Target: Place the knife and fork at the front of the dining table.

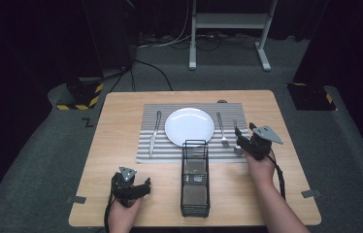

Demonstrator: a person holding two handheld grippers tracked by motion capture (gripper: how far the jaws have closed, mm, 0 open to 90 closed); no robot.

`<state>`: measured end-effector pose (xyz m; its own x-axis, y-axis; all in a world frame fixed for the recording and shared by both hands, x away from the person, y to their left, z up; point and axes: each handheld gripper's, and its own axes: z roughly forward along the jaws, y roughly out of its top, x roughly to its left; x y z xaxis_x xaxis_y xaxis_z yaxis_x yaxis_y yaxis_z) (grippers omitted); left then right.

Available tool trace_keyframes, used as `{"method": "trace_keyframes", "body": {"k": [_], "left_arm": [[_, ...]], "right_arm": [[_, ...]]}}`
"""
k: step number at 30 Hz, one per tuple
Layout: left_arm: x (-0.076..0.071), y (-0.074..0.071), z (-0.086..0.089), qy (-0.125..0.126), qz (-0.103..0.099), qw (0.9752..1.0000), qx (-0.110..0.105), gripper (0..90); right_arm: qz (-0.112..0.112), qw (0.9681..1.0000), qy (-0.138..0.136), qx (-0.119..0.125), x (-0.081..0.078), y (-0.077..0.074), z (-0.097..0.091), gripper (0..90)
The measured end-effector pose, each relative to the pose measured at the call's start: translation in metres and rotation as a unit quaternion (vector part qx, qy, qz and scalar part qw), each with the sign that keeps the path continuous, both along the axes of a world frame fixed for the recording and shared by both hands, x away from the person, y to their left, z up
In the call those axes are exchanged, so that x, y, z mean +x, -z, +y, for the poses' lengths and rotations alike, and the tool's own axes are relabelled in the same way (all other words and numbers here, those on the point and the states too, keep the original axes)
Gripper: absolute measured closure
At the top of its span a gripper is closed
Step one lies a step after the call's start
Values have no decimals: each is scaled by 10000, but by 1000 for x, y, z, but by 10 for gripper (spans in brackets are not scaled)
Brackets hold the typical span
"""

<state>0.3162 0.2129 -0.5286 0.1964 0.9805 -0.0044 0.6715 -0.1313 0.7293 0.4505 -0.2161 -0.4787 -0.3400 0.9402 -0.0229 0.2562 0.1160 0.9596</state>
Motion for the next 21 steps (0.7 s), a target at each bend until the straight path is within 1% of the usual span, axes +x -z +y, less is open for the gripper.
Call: {"method": "trace_keyframes", "body": {"k": [4, 6, 8, 11, 16, 19, 21], "left_arm": [[0, 0, 0, -8, -8, 10000, 2, 130], [0, 0, 0, -10, -4, 10000, 1, 130], [0, 0, 0, -9, -6, 10000, -1, 131], [0, 0, 0, -13, -2, 10000, 1, 131], [0, 0, 0, -11, -5, 10000, 0, 131], [0, 0, 0, -11, -5, 10000, 0, 131], [0, 0, 0, -11, -4, 10000, -1, 131]], "right_arm": [[38, 10000, -13, -83, -17, 0, -8, 340], [128, 9999, -16, -108, -25, 2, -12, 312], [208, 9997, -35, -92, -34, 5, -17, 305], [321, 9993, -24, -201, -50, 11, -24, 281], [658, 9974, -14, -287, -77, 25, -35, 251], [927, 9950, 8, -384, -90, 32, -40, 223], [1107, 9929, 31, -434, -97, 32, -43, 205]]}}
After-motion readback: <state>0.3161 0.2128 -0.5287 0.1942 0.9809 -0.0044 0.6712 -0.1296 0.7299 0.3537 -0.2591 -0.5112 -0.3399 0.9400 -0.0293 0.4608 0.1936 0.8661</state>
